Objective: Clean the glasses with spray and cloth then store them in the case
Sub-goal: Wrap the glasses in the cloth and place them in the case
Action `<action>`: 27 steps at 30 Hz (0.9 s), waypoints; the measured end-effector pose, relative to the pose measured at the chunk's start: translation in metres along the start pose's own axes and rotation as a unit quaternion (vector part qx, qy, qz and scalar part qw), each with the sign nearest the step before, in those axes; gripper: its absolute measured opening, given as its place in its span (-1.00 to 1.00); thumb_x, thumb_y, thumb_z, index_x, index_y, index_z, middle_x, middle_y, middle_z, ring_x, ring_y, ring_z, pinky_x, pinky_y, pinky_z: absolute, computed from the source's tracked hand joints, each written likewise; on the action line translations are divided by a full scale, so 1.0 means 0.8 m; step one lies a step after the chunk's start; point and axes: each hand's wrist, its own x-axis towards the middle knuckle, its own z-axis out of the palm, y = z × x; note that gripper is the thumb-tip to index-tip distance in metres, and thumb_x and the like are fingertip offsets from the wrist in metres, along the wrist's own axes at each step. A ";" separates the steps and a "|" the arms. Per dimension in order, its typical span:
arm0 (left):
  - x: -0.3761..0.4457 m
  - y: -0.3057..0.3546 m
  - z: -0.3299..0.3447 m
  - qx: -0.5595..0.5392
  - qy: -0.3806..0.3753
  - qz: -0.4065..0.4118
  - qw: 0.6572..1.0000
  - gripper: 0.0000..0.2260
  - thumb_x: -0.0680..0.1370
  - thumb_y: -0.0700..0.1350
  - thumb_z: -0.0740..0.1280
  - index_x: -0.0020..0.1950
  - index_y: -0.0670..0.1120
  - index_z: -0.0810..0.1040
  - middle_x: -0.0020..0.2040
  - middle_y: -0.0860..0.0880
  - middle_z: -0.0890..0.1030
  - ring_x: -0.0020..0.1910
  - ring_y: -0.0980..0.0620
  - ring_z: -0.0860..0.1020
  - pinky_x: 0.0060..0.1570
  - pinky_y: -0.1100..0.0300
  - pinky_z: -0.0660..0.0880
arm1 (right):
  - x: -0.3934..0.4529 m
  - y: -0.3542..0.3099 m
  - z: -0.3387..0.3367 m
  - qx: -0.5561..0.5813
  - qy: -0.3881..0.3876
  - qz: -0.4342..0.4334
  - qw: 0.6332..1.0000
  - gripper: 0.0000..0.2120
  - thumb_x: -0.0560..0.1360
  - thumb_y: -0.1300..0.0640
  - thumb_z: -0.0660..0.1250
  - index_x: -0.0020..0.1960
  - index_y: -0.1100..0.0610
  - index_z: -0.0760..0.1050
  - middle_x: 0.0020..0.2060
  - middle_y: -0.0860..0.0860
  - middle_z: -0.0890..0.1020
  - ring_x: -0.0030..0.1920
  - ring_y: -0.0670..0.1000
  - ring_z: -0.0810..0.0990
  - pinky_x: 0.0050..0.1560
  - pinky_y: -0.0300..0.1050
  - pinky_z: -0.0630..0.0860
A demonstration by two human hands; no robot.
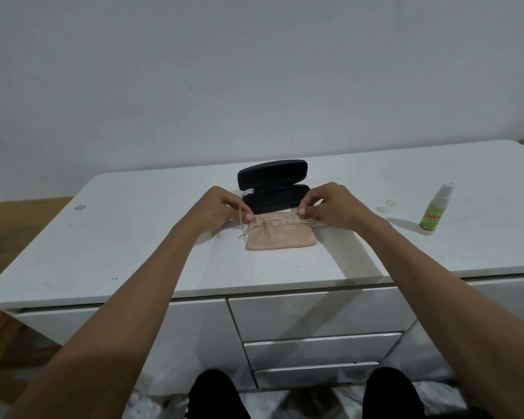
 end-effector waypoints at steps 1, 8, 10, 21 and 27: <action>-0.002 0.002 0.000 -0.018 -0.001 -0.012 1.000 -0.94 0.45 -0.37 0.51 -0.09 -0.29 0.73 -0.37 -0.03 0.69 -0.40 0.15 0.61 -0.35 0.42 0.49 | 0.000 -0.002 -0.002 0.006 -0.007 0.001 1.000 -0.89 0.52 0.20 0.48 -0.18 0.08 0.68 -0.26 -0.05 0.67 -0.47 -0.31 0.52 -0.47 -0.48 0.35; -0.005 -0.004 -0.011 -0.036 -0.004 -0.038 0.999 -0.91 0.45 -0.34 0.51 -0.07 -0.24 0.74 -0.34 -0.15 0.61 -0.48 0.03 0.34 -0.49 0.19 0.21 | -0.005 -0.010 -0.003 0.046 -0.031 -0.018 0.998 -0.90 0.49 0.30 0.44 -0.10 0.13 0.69 -0.20 0.11 0.71 -0.37 -0.15 0.54 -0.50 -0.41 0.33; -0.004 -0.004 -0.015 -0.033 -0.014 -0.036 0.999 -0.85 0.47 -0.39 0.46 -0.02 -0.22 0.74 -0.32 -0.17 0.60 -0.48 0.02 0.37 -0.50 0.20 0.25 | -0.007 -0.012 -0.003 0.046 -0.034 -0.020 0.998 -0.89 0.48 0.25 0.46 -0.14 0.08 0.72 -0.20 0.02 0.73 -0.32 -0.15 0.55 -0.45 -0.41 0.36; -0.018 -0.001 -0.011 0.000 -0.038 -0.009 0.999 -0.75 0.29 -0.25 0.44 -0.09 -0.08 0.78 -0.17 -0.34 0.64 -0.26 -0.06 0.42 -0.32 0.20 0.36 | -0.021 -0.021 0.011 -0.111 -0.019 -0.088 0.990 -0.93 0.41 0.03 0.59 -0.13 -0.05 0.73 -0.23 -0.15 0.66 -0.30 -0.20 0.54 -0.17 -0.18 0.50; -0.022 -0.009 0.000 -0.005 -0.017 0.032 0.999 -0.93 0.43 -0.29 0.56 -0.11 -0.19 0.75 -0.23 -0.27 0.66 -0.30 0.09 0.51 -0.30 0.30 0.37 | -0.029 -0.017 0.018 -0.050 0.022 -0.070 0.996 -0.94 0.41 0.11 0.58 -0.18 0.00 0.71 -0.23 -0.03 0.72 -0.18 0.02 0.64 -0.11 -0.04 0.56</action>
